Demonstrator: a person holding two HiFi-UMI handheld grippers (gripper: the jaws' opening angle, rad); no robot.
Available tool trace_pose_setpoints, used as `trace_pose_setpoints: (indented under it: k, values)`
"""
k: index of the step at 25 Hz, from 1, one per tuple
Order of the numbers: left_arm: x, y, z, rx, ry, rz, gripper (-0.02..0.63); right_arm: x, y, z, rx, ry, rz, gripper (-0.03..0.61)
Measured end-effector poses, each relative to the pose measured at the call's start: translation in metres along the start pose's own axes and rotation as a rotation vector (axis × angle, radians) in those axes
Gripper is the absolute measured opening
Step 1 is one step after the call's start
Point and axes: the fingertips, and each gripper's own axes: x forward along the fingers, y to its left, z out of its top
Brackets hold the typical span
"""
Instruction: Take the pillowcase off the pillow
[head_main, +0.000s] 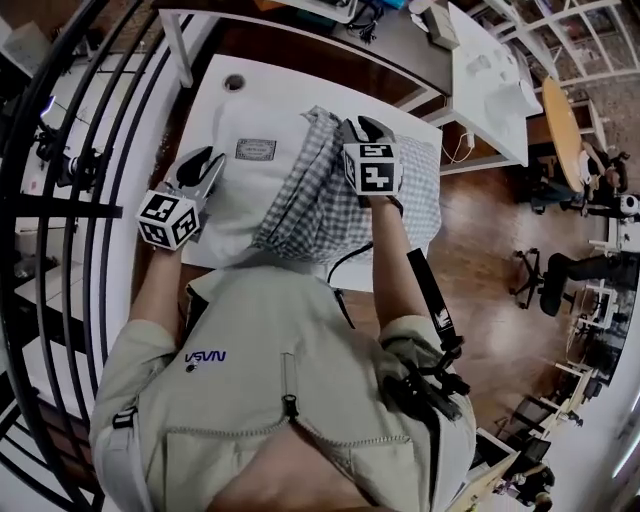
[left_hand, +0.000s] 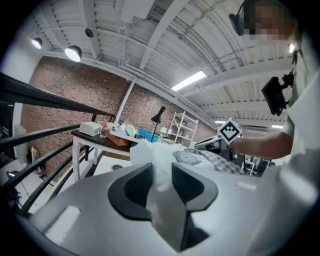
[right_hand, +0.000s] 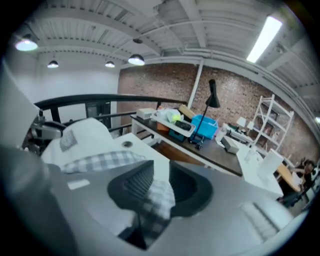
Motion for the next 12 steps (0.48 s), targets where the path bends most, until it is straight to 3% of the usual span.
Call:
trace_pose_setpoints:
  k: [4, 8, 12]
  values:
    - [-0.03, -0.012, 0.011, 0.054, 0.005, -0.016, 0.13, -0.062, 0.026, 0.008, 0.103, -0.101, -0.013, 0.097]
    - [-0.047, -0.045, -0.003, 0.085, 0.038, -0.113, 0.133, -0.105, 0.068, -0.026, 0.187, -0.091, -0.019, 0.097]
    - [-0.053, -0.079, -0.026, 0.127, 0.114, -0.208, 0.139, -0.133, 0.107, -0.049, 0.207, -0.073, -0.004, 0.097]
